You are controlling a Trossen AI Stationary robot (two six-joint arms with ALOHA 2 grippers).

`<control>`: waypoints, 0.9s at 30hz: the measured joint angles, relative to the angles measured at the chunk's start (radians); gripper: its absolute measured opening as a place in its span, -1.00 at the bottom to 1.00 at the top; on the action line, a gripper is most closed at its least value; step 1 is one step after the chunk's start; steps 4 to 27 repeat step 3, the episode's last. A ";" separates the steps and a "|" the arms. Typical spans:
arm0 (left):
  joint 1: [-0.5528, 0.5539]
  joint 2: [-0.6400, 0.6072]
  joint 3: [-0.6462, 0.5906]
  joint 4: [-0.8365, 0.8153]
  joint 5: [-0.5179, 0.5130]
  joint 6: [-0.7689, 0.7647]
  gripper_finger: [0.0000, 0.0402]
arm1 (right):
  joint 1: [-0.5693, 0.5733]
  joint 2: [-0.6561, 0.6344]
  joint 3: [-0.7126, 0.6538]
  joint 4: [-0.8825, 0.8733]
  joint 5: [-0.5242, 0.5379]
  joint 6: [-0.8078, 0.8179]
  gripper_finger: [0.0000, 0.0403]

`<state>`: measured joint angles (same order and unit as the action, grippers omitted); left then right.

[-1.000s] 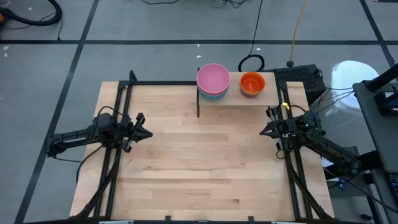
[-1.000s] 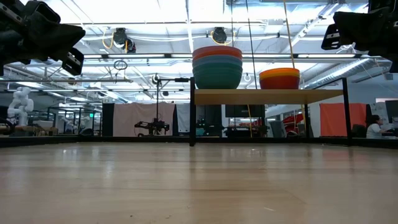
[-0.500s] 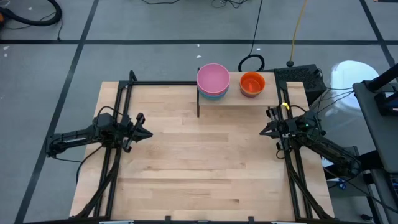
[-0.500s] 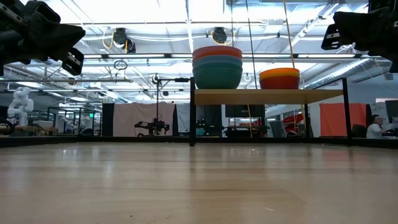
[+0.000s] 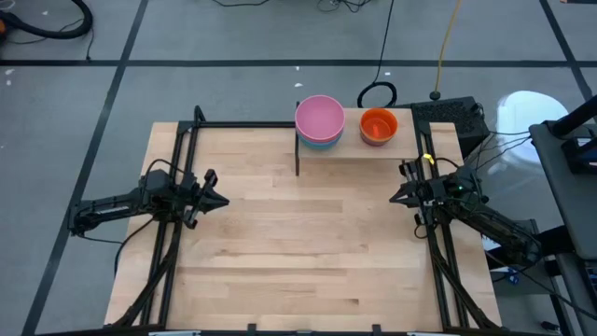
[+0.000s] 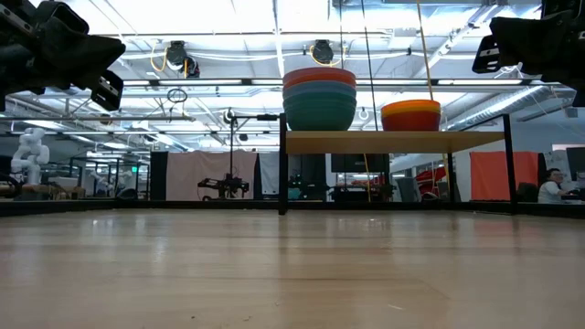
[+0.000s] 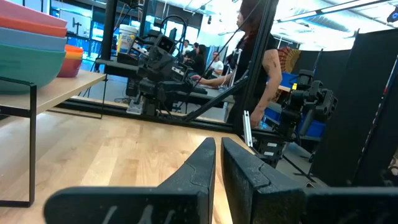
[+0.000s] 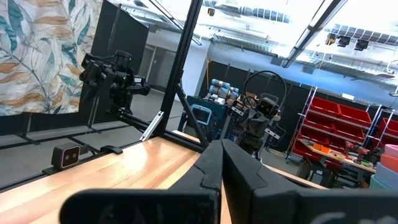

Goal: Place and stack bowls onto a shelf
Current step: Return to Home Position

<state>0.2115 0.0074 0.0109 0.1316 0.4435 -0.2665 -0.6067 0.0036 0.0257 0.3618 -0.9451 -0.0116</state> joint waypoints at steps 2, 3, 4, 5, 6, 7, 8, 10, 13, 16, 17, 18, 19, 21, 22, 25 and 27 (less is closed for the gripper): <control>0.000 0.000 0.000 0.000 0.000 0.000 -0.85 | 0.000 0.000 0.000 0.000 0.000 0.000 -1.00; 0.000 0.000 0.000 0.000 0.000 0.000 -0.85 | 0.000 0.000 0.000 0.000 0.000 0.000 -1.00; 0.000 0.000 0.000 0.000 0.000 0.000 -0.85 | 0.000 0.000 0.000 0.000 0.000 0.000 -1.00; 0.000 0.000 0.000 0.000 0.000 0.000 -0.85 | 0.000 0.000 0.000 0.000 0.000 0.000 -1.00; 0.000 0.000 0.000 0.000 0.000 0.000 -0.85 | 0.000 0.000 0.000 0.000 0.000 0.000 -1.00; 0.000 0.000 0.000 0.000 0.000 0.000 -0.85 | 0.000 0.000 0.000 0.000 0.000 0.000 -1.00; 0.000 0.000 0.000 0.000 0.000 0.000 -0.85 | 0.000 0.000 0.000 0.000 0.000 0.000 -1.00; 0.000 0.000 0.000 0.000 0.000 0.000 -0.85 | 0.000 0.000 0.000 0.000 0.000 0.000 -1.00; 0.000 0.000 0.000 0.000 0.000 0.000 -0.85 | 0.000 0.000 0.000 0.000 0.000 0.000 -1.00; 0.000 0.000 0.000 0.000 0.000 0.000 -0.85 | 0.000 0.000 0.000 0.000 0.000 0.000 -1.00; 0.000 0.000 0.000 0.000 0.000 0.000 -0.85 | 0.000 0.000 0.000 0.000 0.000 0.000 -1.00; 0.000 0.000 0.000 0.000 0.000 0.000 -0.85 | 0.000 0.000 0.000 0.000 0.000 0.000 -1.00; 0.000 0.000 0.000 0.000 0.000 0.000 -0.85 | 0.000 0.000 0.000 0.000 0.000 0.000 -1.00; 0.000 0.000 0.000 0.000 0.000 0.000 -0.85 | 0.000 0.000 0.000 0.000 0.000 0.000 -1.00; 0.000 0.000 0.000 0.000 0.000 0.000 -0.85 | 0.000 0.000 0.000 0.000 0.000 0.000 -1.00; 0.000 0.000 0.000 0.000 0.000 0.000 -0.85 | 0.000 0.000 0.000 0.000 0.000 0.000 -1.00; 0.000 0.000 0.000 0.000 0.000 0.000 -0.85 | 0.000 0.000 0.000 0.000 0.000 0.000 -1.00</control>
